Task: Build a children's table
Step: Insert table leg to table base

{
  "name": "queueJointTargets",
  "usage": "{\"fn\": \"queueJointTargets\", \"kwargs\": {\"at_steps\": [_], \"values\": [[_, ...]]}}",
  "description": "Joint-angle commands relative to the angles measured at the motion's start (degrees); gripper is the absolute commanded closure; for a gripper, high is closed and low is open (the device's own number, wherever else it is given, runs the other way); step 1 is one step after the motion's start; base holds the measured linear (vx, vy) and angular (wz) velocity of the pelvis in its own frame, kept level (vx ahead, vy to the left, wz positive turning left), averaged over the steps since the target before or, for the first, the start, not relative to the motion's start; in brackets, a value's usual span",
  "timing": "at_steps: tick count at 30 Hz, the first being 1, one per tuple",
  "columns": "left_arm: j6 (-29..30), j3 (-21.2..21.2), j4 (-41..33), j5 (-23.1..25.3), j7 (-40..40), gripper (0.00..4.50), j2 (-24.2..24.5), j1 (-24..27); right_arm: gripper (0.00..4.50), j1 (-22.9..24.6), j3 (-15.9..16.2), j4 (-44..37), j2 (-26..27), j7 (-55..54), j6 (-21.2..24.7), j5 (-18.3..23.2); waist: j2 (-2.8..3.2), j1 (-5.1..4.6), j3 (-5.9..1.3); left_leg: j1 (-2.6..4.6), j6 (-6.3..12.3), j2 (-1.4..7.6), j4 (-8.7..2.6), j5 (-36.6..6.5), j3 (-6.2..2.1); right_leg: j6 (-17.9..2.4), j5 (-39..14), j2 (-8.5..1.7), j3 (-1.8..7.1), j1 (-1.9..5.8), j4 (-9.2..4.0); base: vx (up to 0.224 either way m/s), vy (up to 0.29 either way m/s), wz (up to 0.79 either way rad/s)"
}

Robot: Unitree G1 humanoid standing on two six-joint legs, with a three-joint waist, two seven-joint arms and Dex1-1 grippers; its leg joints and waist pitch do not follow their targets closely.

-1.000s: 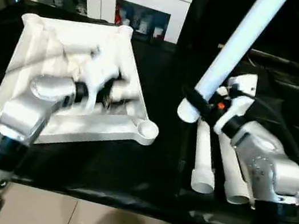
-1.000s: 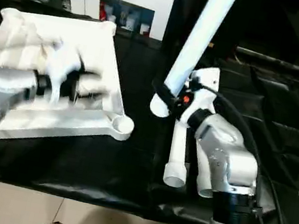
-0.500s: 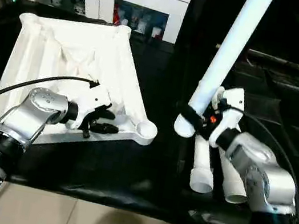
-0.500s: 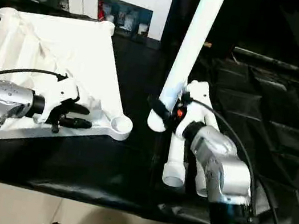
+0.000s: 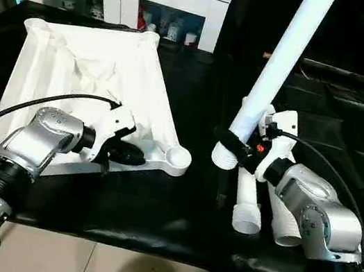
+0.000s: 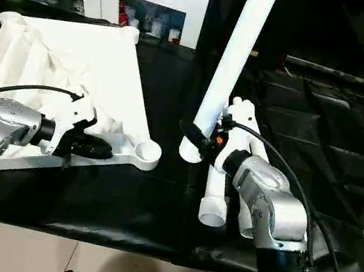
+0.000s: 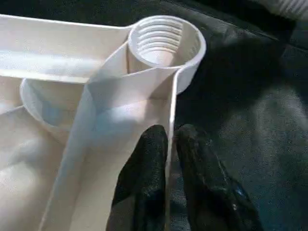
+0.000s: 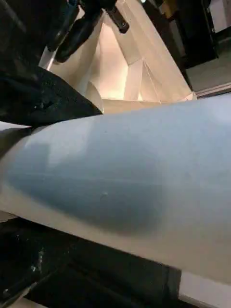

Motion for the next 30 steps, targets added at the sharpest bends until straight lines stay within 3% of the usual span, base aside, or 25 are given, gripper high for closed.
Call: {"fn": "queueJointTargets", "kwargs": {"at_steps": [1, 5, 15, 25, 26, 29, 30], "values": [[-0.7, -0.3, 1.3, 1.3, 0.5, 4.11, -0.8, -1.0, 2.57, 0.3, -0.6, -1.6, -1.2, 0.3, 0.6, 0.1, 1.7, -0.1, -4.26, 1.77, -4.13, 1.31, -4.04, -11.0, -0.46, -12.1, 1.4, -4.24, 2.4, 2.34, -3.8, 0.0, 0.0, 0.0], [-3.6, -2.1, 3.8, 4.5, 1.4, 4.12, -0.4, -1.4, 2.57, 0.7, -0.3, -2.0, -1.4, 0.4, 0.6, 0.0, 1.75, -0.08, -4.28, 1.69, -3.84, 1.28, -4.01, -10.5, -0.5, -11.6, 1.7, -4.26, 2.47, 2.43, -3.89, 0.0, 0.0, 0.0], [-6.8, -1.9, 6.9, 7.1, 2.9, 4.12, -1.7, -2.3, 2.57, 0.6, -0.5, -2.5, -2.0, 0.8, 0.9, 0.4, 1.81, -0.1, -4.21, 1.81, -3.85, 1.43, -4.07, -11.9, -0.53, -12.1, -0.5, -4.42, 2.49, 2.3, -4.07, 0.0, 0.0, 0.0], [-8.3, 0.7, 7.0, 5.1, 1.3, 4.12, -2.8, -2.0, 2.57, 0.4, -0.3, -2.5, -2.5, 2.0, 1.4, 0.8, 1.6, -0.07, -4.23, 1.71, -3.2, 1.44, -4.03, -10.9, -0.47, -12.4, 0.2, -4.46, 2.48, 2.24, -3.99, 0.0, 0.0, 0.0], [-8.6, 0.9, 6.6, 4.8, 1.1, 4.12, -2.8, -1.8, 2.57, 0.4, -0.2, -2.5, -2.7, 2.2, 1.4, 0.8, 1.29, -0.08, -4.23, 1.66, -3.08, 1.42, -4.02, -10.8, -0.42, -12.4, 0.2, -4.47, 2.49, 2.3, -4.01, 0.0, 0.0, 0.0], [-8.8, 1.1, 6.3, 4.8, 1.1, 4.12, -2.8, -1.6, 2.57, 0.4, -0.2, -2.3, -2.9, 2.6, 1.5, 0.9, 1.43, -0.02, -4.16, 1.66, -2.93, 1.47, -4.04, -10.8, -0.42, -12.1, -0.3, -4.52, 2.51, 2.25, -4.06, 0.0, 0.0, 0.0], [-7.1, 1.4, 6.2, 4.2, 0.6, 3.95, -3.0, -1.6, 2.57, 0.4, 0.0, -2.3, -2.9, 2.8, 1.5, 0.8, 1.33, -0.02, -4.19, 1.69, -2.88, 1.45, -4.02, -10.7, -0.4, -12.1, -0.5, -4.53, 2.51, 2.24, -4.05, 0.0, 0.0, 0.0]]}}
